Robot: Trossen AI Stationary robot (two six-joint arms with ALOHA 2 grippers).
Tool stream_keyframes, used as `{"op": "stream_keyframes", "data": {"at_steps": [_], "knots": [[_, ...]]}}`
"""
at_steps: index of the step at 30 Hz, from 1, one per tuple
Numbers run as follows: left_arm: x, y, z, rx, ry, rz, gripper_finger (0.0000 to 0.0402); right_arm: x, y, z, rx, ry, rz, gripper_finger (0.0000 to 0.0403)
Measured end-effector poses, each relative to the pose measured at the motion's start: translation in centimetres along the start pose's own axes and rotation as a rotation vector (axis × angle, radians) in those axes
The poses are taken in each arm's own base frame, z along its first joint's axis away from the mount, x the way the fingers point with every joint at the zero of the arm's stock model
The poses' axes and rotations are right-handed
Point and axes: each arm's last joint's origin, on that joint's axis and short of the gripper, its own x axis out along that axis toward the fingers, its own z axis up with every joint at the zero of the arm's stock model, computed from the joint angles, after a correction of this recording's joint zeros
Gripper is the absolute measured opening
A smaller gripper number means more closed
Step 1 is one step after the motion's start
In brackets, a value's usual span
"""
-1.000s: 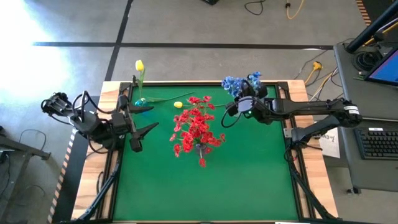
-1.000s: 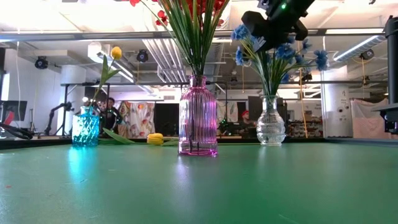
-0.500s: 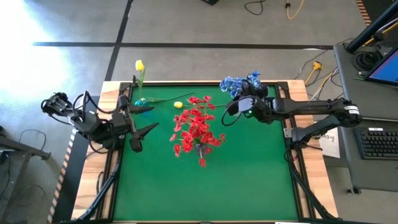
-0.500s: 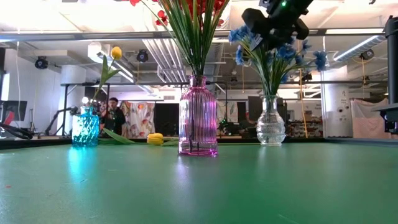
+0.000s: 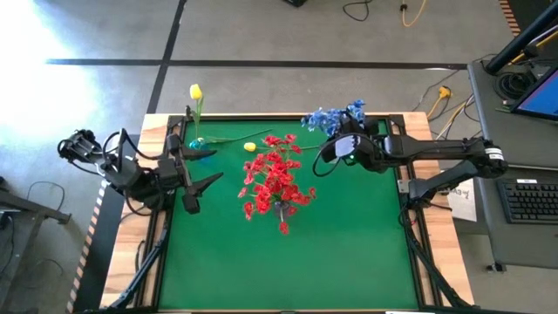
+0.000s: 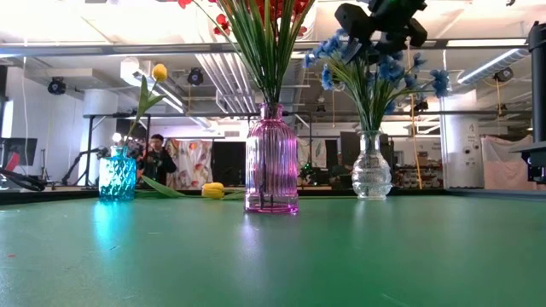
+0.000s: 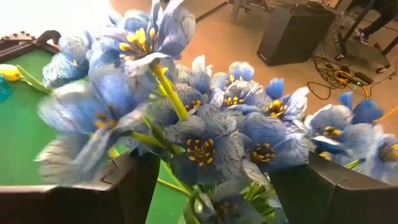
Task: Sort flowers into vase by color
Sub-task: Put the right yellow flower into the blue vase
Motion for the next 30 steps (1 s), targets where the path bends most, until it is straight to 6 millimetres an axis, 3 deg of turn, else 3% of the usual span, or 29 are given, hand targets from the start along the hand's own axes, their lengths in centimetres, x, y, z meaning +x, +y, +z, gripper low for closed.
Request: {"op": "stream_keyframes", "data": {"at_steps": [9, 18, 30], "knots": [[0.0, 0.2, -0.1, 0.004, 0.014, 0.055, 0.0249, -1.3, -0.8, 1.5, 0.01, 0.062, 0.025, 0.0281], [0.0, 0.2, -0.1, 0.005, 0.015, 0.058, 0.0249, -2.0, -1.6, 1.6, 0.004, 0.13, 0.004, 0.0299], [0.0, 0.2, -0.1, 0.011, 0.013, 0.058, 0.0249, -4.4, -2.7, 4.6, 0.032, 0.161, 0.103, 0.0294]]}}
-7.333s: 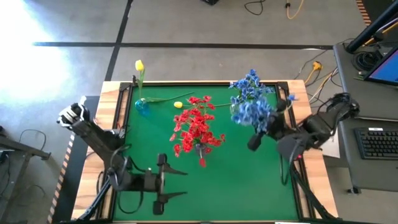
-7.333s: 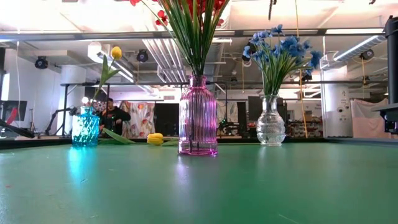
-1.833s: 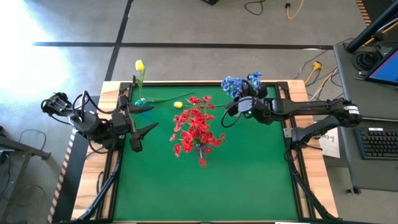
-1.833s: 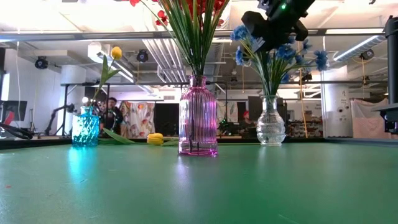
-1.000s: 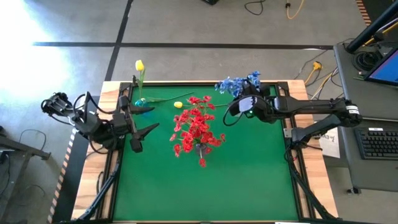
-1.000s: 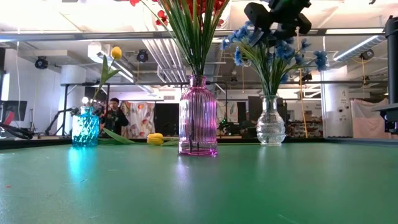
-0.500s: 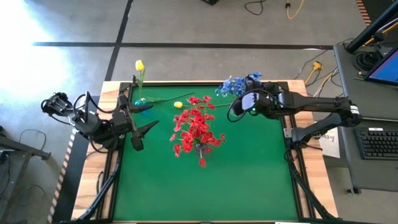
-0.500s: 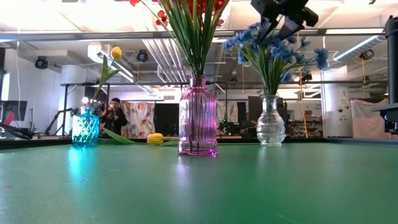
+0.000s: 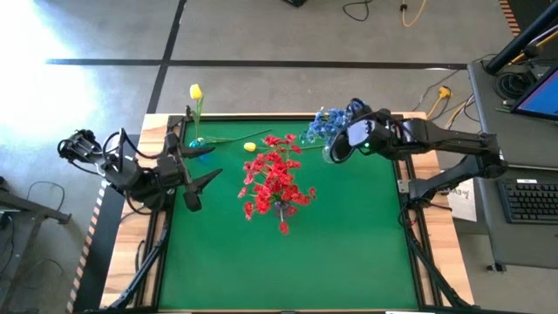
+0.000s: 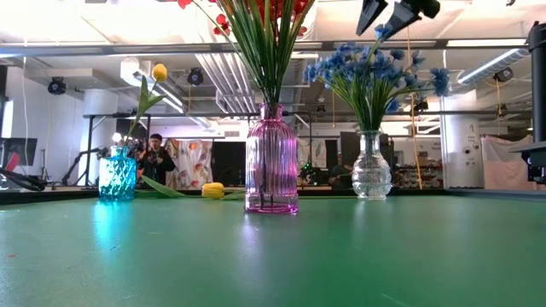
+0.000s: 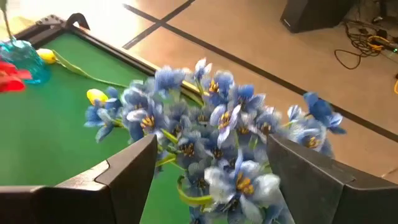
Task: Sort flowers into vase by color
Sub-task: Put the right yellow flower into the blue vase
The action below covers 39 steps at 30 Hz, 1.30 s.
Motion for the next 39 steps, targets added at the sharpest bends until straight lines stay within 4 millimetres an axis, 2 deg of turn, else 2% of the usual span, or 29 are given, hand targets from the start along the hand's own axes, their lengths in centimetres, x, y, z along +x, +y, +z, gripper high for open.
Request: {"op": "stream_keyframes", "data": {"at_steps": [14, 22, 28, 33, 36, 39], "knots": [[1.0, -1.6, -0.7, -0.042, 0.033, -0.026, 0.0249, -2.3, -0.7, 2.5, -0.017, -0.072, 0.054, 0.0284], [1.7, -1.8, -0.1, -0.029, 0.041, -0.029, 0.0249, -3.6, -1.0, 3.7, -0.019, -0.095, 0.119, 0.0308], [3.0, 0.5, 1.6, 0.022, 0.087, -0.112, 0.0249, -4.3, -1.2, 4.5, -0.038, -0.13, 0.14, 0.0328], [4.8, 2.9, 2.6, 0.057, 0.193, -0.102, 0.0249, -4.5, -1.4, 4.7, -0.038, -0.138, 0.139, 0.0334], [6.1, 4.1, 2.7, 0.07, 0.286, -0.15, 0.0249, -4.4, -1.4, 4.5, -0.039, -0.126, 0.134, 0.0331], [7.0, 5.3, 2.7, 0.103, 0.361, -0.124, 0.0249, -4.1, -1.4, 4.2, -0.034, -0.102, 0.124, 0.0327]]}}
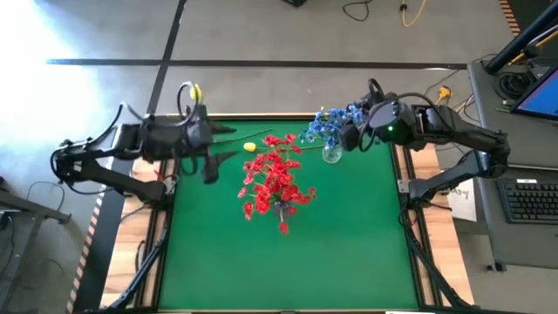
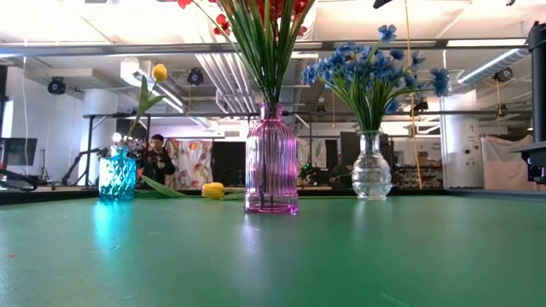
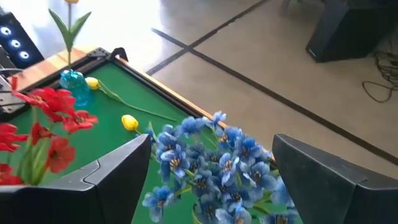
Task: Sort flowers into vase by color
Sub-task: Put the right yellow flower into the blue vase
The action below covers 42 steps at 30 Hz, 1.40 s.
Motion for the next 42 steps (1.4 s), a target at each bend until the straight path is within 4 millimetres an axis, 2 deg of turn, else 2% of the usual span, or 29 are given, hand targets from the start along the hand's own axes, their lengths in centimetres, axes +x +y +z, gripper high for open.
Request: {"op": "stream_keyframes", "data": {"at_steps": [4, 9, 14, 20, 24, 30, 38, 42], "knots": [[0.3, 1.7, 0.3, 0.052, 0.043, 0.05, 0.0249, 0.4, 0.1, -0.4, -0.009, 0.017, -0.008, 0.0328], [1.2, 1.8, -1.2, 0.296, 0.182, -0.019, 0.0249, 0.6, 0.2, -0.7, -0.016, 0.024, -0.013, 0.0331], [1.4, 1.8, -2.0, 0.315, 0.264, -0.035, 0.0249, 0.9, 0.3, -0.9, -0.036, 0.032, -0.018, 0.0331], [1.1, 1.9, -2.0, 0.318, 0.265, -0.034, 0.0249, 0.8, 0.5, -0.3, -0.041, -0.015, 0.004, 0.033], [1.6, 2.0, -2.7, 0.366, 0.285, -0.033, 0.0249, 0.8, 0.6, -0.1, -0.056, -0.034, 0.012, 0.0331], [3.2, 2.8, -4.7, 0.391, 0.242, -0.01, 0.0249, 1.0, 0.7, -0.3, -0.063, -0.029, 0.01, 0.0328], [6.5, 4.8, -8.7, 0.35, 0.206, 0.086, 0.0249, 1.5, 0.8, -0.8, -0.069, -0.01, 0.002, 0.0329], [8.0, 5.1, -10.8, 0.3, 0.236, 0.108, 0.0249, 1.6, 0.9, -1.0, -0.072, -0.004, -0.001, 0.0325]]}}
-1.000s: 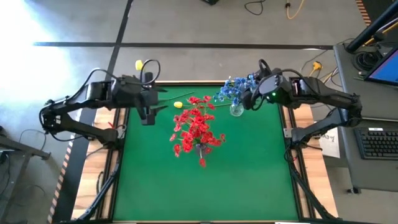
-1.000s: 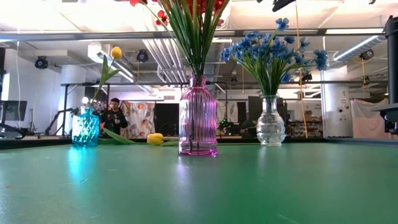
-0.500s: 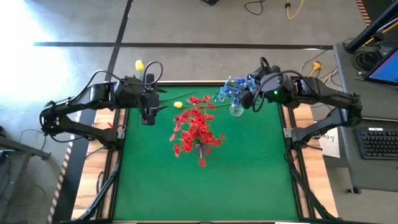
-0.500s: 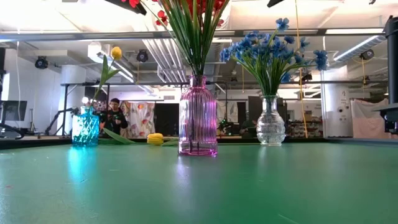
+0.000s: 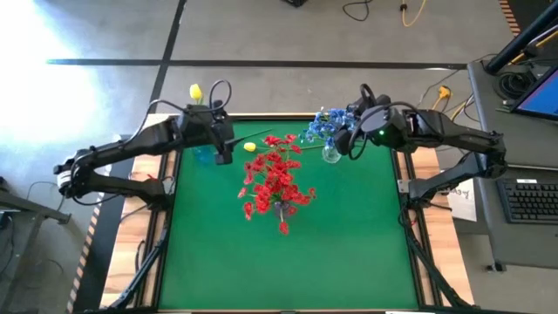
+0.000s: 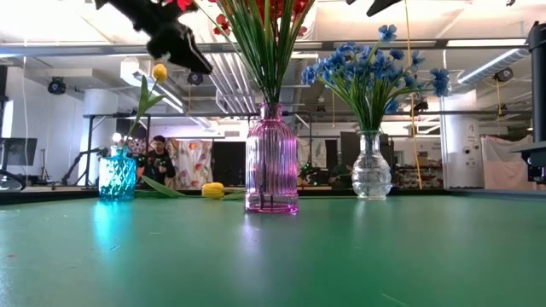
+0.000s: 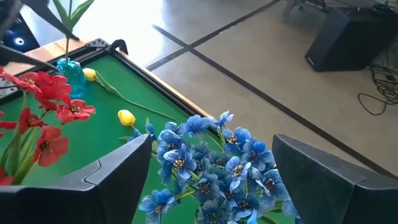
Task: Sort flowers into vase by color
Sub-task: Put the right yellow flower into the blue vase
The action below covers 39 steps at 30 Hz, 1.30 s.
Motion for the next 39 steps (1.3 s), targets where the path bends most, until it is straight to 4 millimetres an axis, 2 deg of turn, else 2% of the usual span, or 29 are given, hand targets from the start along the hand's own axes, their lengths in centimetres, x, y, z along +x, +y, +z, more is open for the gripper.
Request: {"op": "stream_keyframes", "data": {"at_steps": [6, 15, 25, 31, 39], "knots": [[3.0, -2.0, -2.4, -0.047, -0.009, 0.003, 0.0249, 0.2, 0.1, -0.2, -0.005, 0.006, -0.002, 0.0322], [6.5, -4.5, -5.4, -0.09, 0.002, -0.005, 0.0249, 0.2, 0.1, -0.2, -0.005, 0.008, -0.003, 0.0322], [10.6, -5.7, -6.3, -0.085, 0.03, -0.038, 0.0249, 0.5, 0.2, -0.6, 0.007, 0.019, -0.008, 0.0322], [12.4, -6.0, -6.9, -0.081, 0.045, -0.039, 0.0249, 0.8, 0.3, -0.9, 0.017, 0.031, -0.013, 0.0318], [14.7, -6.6, -8.9, -0.091, 0.118, -0.052, 0.0249, 1.3, 0.4, -1.5, 0.005, 0.048, -0.021, 0.0322]]}}
